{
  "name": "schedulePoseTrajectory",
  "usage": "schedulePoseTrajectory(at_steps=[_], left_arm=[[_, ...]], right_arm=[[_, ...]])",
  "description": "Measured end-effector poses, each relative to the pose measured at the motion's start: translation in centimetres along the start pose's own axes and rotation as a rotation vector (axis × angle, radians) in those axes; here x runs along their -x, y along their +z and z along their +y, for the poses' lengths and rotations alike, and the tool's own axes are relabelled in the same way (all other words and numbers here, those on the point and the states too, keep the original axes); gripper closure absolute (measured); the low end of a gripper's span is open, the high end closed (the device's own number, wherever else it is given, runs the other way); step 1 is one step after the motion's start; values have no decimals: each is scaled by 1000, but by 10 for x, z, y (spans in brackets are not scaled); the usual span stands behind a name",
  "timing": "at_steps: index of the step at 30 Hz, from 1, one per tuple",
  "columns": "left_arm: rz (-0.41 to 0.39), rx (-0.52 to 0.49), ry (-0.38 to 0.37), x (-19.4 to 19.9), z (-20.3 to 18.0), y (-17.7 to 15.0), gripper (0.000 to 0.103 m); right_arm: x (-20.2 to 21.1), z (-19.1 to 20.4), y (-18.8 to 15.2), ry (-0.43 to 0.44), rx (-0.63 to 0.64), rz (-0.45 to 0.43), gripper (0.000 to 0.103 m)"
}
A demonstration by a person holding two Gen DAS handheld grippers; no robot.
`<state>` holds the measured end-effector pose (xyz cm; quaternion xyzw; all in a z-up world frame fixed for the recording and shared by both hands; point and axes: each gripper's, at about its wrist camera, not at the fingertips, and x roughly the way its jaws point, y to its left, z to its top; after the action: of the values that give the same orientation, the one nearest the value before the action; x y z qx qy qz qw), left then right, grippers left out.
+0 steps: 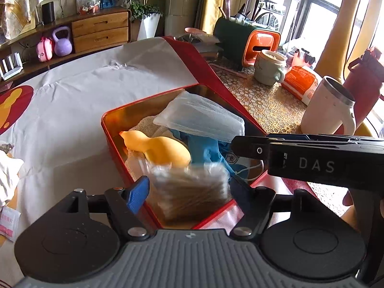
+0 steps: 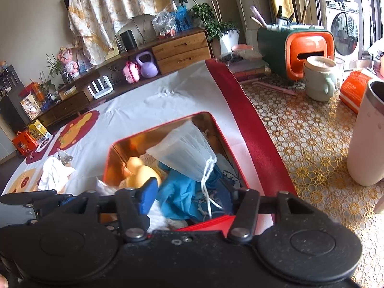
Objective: Organize soft objects
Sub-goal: 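Open both tools to drop the swabs and mask into the tin, withdraw, then grasp the cream cloth with the left tool while the right tool grasps the pink-labelled wipe packet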
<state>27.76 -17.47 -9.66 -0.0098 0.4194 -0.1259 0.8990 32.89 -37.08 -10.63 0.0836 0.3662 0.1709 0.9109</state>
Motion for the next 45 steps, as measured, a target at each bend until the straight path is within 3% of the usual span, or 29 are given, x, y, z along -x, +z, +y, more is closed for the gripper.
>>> schedulePoseTrajectory(at_steps=[23,28,45], left_arm=[[-136,57,5,100,51,-18,29],[-161,77,14,123,69,-26,20],[-206,180,84,189,155,-57,16]], right_arm=[[60,54,-5,26,90,-43,21],[69,77,-9,49,132,-44,16],[76,167,-27,157,256,-50,2]])
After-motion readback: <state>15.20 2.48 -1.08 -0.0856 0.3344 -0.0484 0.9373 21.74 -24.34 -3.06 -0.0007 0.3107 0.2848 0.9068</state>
